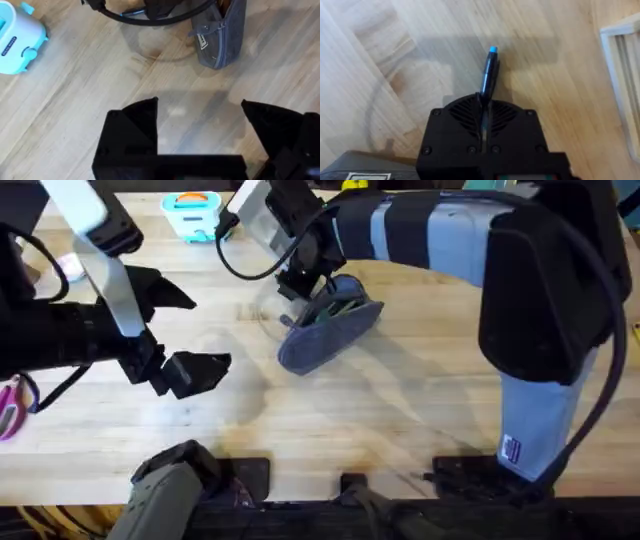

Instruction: Unzip the bag, pick up the pens from the table one at a time and place them inside, then zip the bag closed.

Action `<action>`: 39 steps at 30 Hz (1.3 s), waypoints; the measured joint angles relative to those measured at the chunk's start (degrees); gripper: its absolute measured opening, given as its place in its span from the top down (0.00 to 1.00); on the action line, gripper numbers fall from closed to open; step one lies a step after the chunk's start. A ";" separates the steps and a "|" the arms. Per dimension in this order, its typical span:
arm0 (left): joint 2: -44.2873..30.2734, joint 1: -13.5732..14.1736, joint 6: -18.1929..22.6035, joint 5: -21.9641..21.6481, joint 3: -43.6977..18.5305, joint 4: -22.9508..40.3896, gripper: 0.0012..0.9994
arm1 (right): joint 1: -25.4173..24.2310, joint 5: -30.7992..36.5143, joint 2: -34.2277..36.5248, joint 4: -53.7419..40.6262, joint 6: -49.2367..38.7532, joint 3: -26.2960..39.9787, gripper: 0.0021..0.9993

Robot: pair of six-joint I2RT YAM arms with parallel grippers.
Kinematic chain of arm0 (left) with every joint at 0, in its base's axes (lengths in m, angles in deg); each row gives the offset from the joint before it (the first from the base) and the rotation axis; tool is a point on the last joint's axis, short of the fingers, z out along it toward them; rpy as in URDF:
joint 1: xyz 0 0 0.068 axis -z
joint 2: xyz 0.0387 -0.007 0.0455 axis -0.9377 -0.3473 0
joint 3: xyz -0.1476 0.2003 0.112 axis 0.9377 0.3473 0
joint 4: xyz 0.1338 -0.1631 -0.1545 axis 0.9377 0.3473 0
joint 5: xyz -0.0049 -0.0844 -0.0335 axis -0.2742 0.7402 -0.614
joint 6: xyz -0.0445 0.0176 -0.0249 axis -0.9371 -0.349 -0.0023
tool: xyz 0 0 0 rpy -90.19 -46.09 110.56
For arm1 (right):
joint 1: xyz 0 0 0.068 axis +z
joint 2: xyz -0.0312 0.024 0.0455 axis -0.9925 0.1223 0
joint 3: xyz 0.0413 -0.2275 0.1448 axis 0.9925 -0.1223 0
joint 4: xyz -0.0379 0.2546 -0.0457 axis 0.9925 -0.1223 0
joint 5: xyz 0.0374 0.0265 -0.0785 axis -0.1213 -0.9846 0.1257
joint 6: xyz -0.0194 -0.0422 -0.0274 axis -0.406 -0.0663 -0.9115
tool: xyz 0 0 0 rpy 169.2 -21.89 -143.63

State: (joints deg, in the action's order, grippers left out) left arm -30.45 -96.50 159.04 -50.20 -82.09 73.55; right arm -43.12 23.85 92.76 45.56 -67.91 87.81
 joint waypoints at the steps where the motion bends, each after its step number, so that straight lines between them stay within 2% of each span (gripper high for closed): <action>1: 0.00 0.00 0.00 0.00 0.00 0.01 0.01 | -0.16 0.30 0.00 0.18 -0.12 0.00 0.96; 10: -0.01 0.00 0.00 0.00 0.00 0.00 0.01 | -2.11 1.58 -0.85 0.22 -0.15 0.72 0.97; 16: 0.00 0.00 0.02 0.00 0.00 0.02 0.01 | -3.59 1.58 -8.21 -0.84 -0.84 1.24 0.97; 27: -0.01 0.00 0.02 0.00 0.00 0.00 0.01 | -4.30 1.44 -19.84 -10.73 -11.24 2.04 0.97; 28: -0.02 0.00 0.02 0.00 0.00 0.00 0.01 | -4.30 0.95 -20.71 -12.37 -13.01 2.05 0.97; 29: 0.00 0.00 0.02 0.00 0.00 0.00 0.01 | -4.30 -1.22 -23.38 -18.49 -20.30 2.05 0.97; 33: 0.00 0.00 0.02 0.00 0.00 0.00 0.01 | -4.30 -3.89 -26.41 -27.63 -34.38 2.05 0.97; 38: 0.00 0.00 0.02 0.00 0.00 0.00 0.01 | -4.30 -5.72 -27.69 -34.94 -51.42 2.05 0.97; 39: 0.00 0.00 0.02 0.00 0.00 0.01 0.01 | -4.30 -6.25 -27.69 -35.21 -57.28 1.92 0.97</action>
State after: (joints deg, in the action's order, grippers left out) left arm -30.44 -96.50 159.06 -50.20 -82.09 73.57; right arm -47.42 17.60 65.07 10.35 -125.19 89.73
